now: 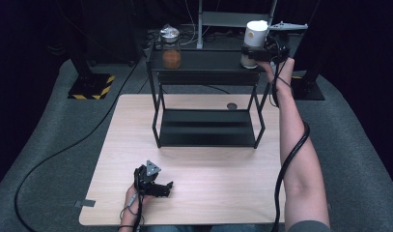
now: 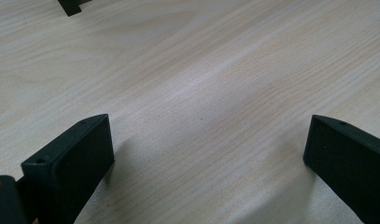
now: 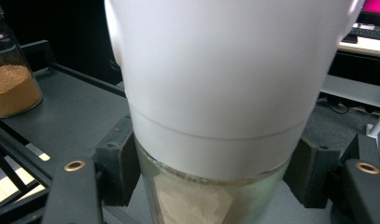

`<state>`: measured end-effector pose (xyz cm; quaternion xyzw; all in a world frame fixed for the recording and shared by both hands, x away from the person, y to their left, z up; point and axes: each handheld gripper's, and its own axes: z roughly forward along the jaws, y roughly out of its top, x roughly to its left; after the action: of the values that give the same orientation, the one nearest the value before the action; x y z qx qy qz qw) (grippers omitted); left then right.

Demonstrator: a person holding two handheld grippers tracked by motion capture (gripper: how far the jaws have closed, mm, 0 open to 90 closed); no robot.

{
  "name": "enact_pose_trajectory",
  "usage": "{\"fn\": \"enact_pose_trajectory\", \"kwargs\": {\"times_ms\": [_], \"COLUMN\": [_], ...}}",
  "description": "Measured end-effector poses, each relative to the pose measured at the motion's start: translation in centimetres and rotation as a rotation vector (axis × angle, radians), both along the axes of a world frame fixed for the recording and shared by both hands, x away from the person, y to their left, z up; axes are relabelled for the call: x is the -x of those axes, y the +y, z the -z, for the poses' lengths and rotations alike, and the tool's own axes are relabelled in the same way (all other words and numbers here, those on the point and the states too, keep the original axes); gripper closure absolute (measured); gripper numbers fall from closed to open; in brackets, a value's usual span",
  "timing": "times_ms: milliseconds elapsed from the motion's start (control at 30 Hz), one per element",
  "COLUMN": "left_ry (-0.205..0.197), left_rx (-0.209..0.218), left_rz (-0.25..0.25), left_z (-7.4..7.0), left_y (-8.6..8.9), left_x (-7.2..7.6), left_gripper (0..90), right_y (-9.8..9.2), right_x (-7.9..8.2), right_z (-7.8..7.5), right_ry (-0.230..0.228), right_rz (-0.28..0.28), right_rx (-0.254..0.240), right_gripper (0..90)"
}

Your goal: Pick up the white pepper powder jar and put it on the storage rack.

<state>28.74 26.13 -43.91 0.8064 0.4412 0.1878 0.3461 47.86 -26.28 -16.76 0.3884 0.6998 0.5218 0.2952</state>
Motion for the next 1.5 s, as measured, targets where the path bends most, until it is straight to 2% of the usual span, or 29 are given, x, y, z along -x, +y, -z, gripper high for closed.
{"fn": "enact_pose_trajectory", "kwargs": {"times_ms": [467,700,800,933,1133,1167,1200,1500], "left_ry": [-0.001,-0.001,-0.001,-0.001,-0.001,-0.001,-0.001,-0.001], "left_rx": [0.000,0.001,-0.001,0.000,0.000,0.000,0.000,0.000], "left_rz": [0.001,0.000,0.002,0.001,0.001,0.001,0.001,0.001], "left_z": [0.0,0.0,0.0,0.0,0.0,0.0,0.0,0.0], "left_y": [0.0,0.0,0.0,0.0,0.0,0.0,0.0,0.0], "left_x": [0.0,0.0,0.0,0.0,0.0,0.0,0.0,0.0], "left_gripper": [1.2,1.2,1.2,1.2,1.2,1.2,1.2,1.2], "right_y": [0.1,-0.1,-0.4,-0.7,-1.8,-1.8,-2.1,-3.5], "right_x": [0.2,1.3,2.4,4.0,6.8,6.8,7.8,11.3], "right_z": [0.3,0.3,0.6,1.0,2.8,2.8,3.7,7.3], "right_ry": [-0.012,-0.033,-0.059,-0.086,-0.130,-0.130,-0.145,-0.168], "right_rz": [0.006,0.017,0.017,0.014,0.010,0.010,0.006,-0.002], "right_rx": [-0.004,-0.010,-0.010,0.014,0.027,0.027,0.040,0.072], "right_gripper": [29.2,7.1,3.7,1.7,0.5,0.5,0.2,0.0]}}
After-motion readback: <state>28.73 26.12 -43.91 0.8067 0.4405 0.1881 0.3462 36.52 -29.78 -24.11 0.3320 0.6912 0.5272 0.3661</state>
